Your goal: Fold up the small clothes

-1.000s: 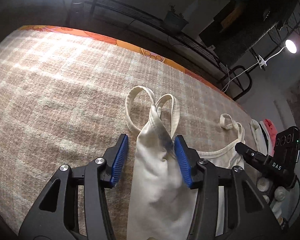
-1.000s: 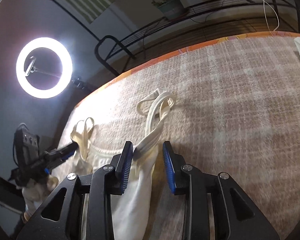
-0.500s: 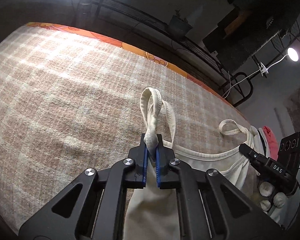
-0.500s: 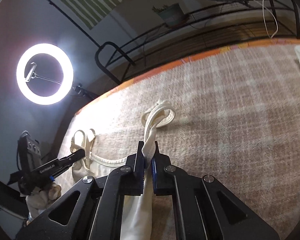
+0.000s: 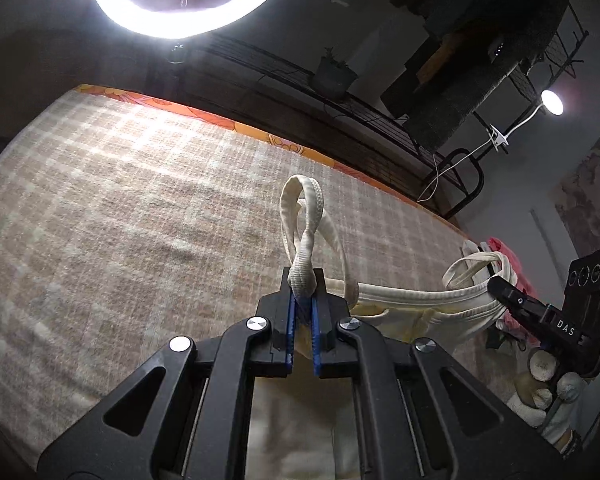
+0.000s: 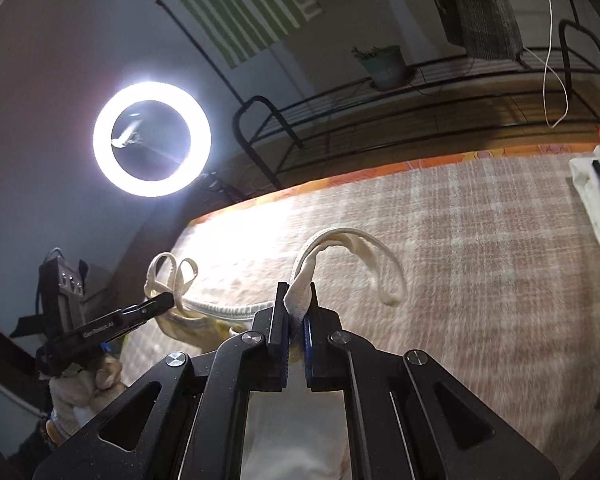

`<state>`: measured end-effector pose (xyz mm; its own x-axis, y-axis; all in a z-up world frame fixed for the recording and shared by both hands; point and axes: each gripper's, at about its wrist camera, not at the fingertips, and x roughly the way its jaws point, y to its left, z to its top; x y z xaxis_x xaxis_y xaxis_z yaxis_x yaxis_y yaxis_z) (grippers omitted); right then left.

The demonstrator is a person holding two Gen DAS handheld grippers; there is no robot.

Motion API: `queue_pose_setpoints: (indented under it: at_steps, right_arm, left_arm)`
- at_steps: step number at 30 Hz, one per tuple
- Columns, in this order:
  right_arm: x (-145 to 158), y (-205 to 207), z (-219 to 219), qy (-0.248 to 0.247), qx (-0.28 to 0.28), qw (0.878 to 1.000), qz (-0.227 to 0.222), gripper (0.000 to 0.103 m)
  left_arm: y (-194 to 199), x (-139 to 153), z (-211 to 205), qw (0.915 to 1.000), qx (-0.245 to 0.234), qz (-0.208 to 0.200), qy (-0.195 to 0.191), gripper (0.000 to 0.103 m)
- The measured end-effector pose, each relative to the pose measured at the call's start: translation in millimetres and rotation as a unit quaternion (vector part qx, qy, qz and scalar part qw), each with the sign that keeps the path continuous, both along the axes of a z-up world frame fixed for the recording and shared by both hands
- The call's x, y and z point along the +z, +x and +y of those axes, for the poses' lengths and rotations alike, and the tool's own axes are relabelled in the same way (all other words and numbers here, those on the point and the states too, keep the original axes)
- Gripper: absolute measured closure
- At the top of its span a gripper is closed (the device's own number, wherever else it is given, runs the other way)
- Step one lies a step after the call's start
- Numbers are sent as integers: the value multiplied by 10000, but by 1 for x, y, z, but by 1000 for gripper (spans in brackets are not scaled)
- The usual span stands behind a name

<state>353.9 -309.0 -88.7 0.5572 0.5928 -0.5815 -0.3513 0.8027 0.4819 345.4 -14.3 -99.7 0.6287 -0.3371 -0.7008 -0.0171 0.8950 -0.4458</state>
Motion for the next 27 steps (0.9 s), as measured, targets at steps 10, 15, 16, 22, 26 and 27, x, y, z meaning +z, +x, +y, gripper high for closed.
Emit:
queue_pose_setpoints:
  at_steps: [10, 15, 16, 22, 26, 27]
  right_arm:
    - [13, -86, 7, -349, 180, 9991, -178, 99]
    - [6, -125, 6, -405, 181, 9988, -198, 99]
    - [3, -132, 6, -395, 163, 9989, -166, 99]
    - [-29, -182, 9, -558, 64, 9984, 19, 99]
    - [-48, -205, 10, -705, 4, 9974, 126, 99]
    - [-50, -208, 10, -745, -4, 9971, 144, 99]
  left_arm:
    - [-83, 20, 0, 9997, -99, -56, 218, 99]
    - [-125, 5, 5, 9997, -78, 116, 223, 99]
    - [-134, 0, 5, 9996, -53, 186, 215, 99]
    - [-174, -23, 4, 9988, 65, 413, 267, 99]
    - [-189, -31, 7, 9983, 90, 528, 215, 99]
    - [-193, -34, 7, 9980, 81, 570, 254, 99]
